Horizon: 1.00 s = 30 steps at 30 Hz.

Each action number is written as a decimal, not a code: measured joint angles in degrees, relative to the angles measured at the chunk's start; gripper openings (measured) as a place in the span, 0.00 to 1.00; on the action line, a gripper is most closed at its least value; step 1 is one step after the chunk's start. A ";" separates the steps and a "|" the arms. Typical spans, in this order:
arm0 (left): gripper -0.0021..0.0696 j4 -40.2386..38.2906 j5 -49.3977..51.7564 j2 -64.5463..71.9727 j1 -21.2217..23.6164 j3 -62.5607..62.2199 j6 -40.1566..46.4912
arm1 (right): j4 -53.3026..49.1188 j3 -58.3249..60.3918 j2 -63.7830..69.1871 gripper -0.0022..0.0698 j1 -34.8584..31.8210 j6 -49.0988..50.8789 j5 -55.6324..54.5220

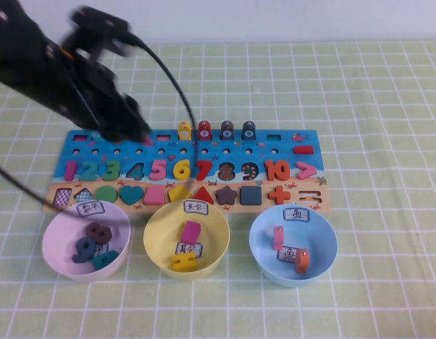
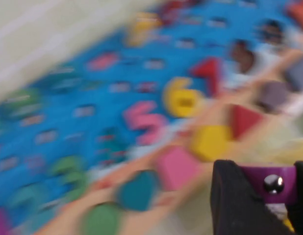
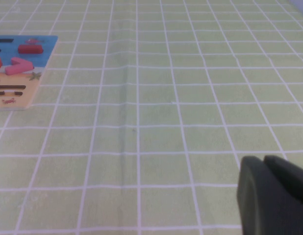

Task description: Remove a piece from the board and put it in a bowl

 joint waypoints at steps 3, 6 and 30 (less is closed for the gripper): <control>0.29 -3.60 -2.89 -3.32 -7.28 7.00 3.64 | 0.00 0.00 0.00 0.01 0.00 0.00 0.00; 0.29 -5.53 -5.28 -4.31 -14.35 9.66 4.53 | 0.00 0.00 0.00 0.01 0.00 0.00 0.00; 0.29 -5.47 -21.84 15.21 -33.18 3.04 7.81 | 0.00 0.00 0.00 0.01 0.00 0.00 0.00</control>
